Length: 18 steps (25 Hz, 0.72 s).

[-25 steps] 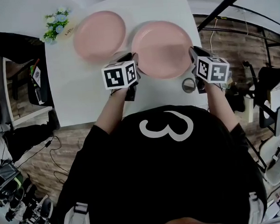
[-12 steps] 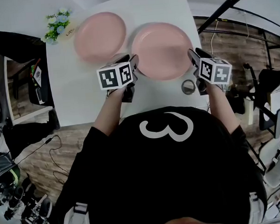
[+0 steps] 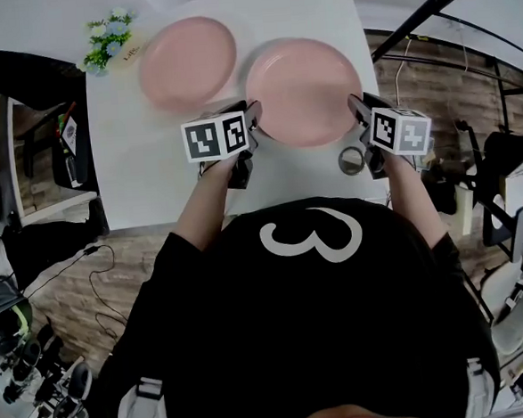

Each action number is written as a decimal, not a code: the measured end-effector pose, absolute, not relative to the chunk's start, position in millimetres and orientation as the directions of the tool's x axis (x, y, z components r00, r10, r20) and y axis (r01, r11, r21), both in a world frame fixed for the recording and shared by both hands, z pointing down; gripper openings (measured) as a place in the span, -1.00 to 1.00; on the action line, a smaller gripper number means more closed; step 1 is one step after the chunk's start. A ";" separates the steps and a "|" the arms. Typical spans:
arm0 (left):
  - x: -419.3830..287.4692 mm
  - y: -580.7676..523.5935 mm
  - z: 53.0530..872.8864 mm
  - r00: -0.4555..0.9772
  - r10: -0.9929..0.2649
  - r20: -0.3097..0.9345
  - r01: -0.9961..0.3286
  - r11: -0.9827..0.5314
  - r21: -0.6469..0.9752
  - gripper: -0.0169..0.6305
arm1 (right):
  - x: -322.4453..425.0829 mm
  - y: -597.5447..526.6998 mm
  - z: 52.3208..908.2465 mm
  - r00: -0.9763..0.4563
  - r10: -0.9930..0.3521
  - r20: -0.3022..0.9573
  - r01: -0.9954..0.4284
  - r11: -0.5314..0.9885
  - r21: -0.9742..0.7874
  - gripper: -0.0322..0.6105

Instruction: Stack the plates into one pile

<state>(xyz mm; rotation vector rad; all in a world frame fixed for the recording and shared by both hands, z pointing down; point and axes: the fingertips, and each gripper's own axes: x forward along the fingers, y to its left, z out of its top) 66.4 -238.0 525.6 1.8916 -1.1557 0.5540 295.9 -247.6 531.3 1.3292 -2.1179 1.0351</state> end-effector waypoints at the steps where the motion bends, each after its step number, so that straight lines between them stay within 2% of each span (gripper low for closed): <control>1: 66.7 -237.7 526.6 0.480 -0.507 0.716 -0.876 -0.229 0.425 -0.53 | 295.2 -247.4 532.3 -0.448 -0.568 0.690 -0.894 0.262 -0.365 -0.49; 18: 70.6 -236.9 531.9 0.485 -0.494 0.722 -0.872 -0.208 0.444 -0.60 | 296.3 -248.4 534.5 -0.434 -0.581 0.689 -0.898 0.215 -0.384 -0.56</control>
